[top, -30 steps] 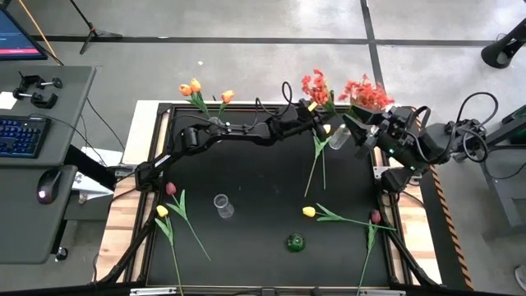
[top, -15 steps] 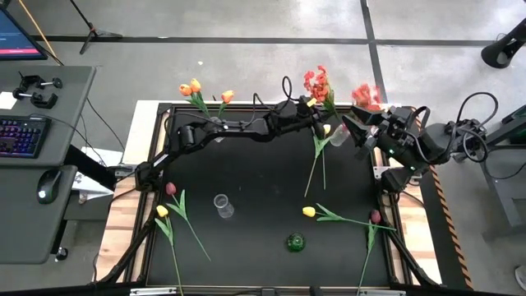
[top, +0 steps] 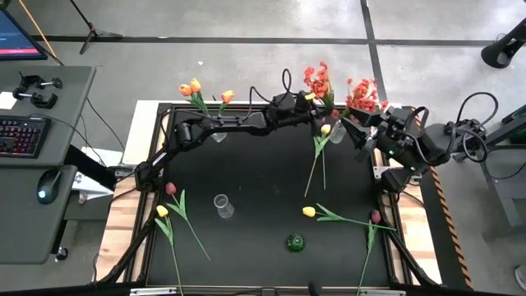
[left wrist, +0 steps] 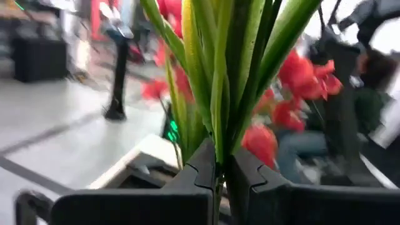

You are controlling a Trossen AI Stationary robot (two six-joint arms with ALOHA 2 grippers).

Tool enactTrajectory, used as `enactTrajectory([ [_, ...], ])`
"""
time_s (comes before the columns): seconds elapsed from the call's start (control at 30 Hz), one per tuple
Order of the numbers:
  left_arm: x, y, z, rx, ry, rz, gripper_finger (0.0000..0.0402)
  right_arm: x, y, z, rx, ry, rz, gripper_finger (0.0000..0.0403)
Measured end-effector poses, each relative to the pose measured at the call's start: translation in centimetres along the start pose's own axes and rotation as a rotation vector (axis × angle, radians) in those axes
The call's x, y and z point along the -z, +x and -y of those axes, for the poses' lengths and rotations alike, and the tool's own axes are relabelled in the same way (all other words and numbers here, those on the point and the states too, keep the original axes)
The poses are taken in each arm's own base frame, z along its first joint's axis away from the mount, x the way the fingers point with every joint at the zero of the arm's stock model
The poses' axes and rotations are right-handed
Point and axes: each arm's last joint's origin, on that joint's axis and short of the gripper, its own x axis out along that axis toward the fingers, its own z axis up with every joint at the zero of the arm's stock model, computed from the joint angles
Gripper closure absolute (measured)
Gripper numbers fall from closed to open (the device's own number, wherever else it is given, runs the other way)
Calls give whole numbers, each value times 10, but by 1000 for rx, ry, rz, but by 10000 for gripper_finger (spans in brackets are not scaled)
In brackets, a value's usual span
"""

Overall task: Sort flowers into vase by color
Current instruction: Put the red flowers into the top right transparent vase

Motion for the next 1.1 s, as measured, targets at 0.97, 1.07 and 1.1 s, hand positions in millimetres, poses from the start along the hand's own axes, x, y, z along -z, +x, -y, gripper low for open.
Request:
enactTrajectory([
  [0.97,-161,-108,14,141,127,-173,401,187,-36,52,290,128,-869,181],
  [1.07,-169,-118,17,139,125,-182,401,208,-45,76,335,221,-795,181],
  [1.1,-171,-119,18,139,125,-181,401,212,-46,85,361,243,-760,181],
])
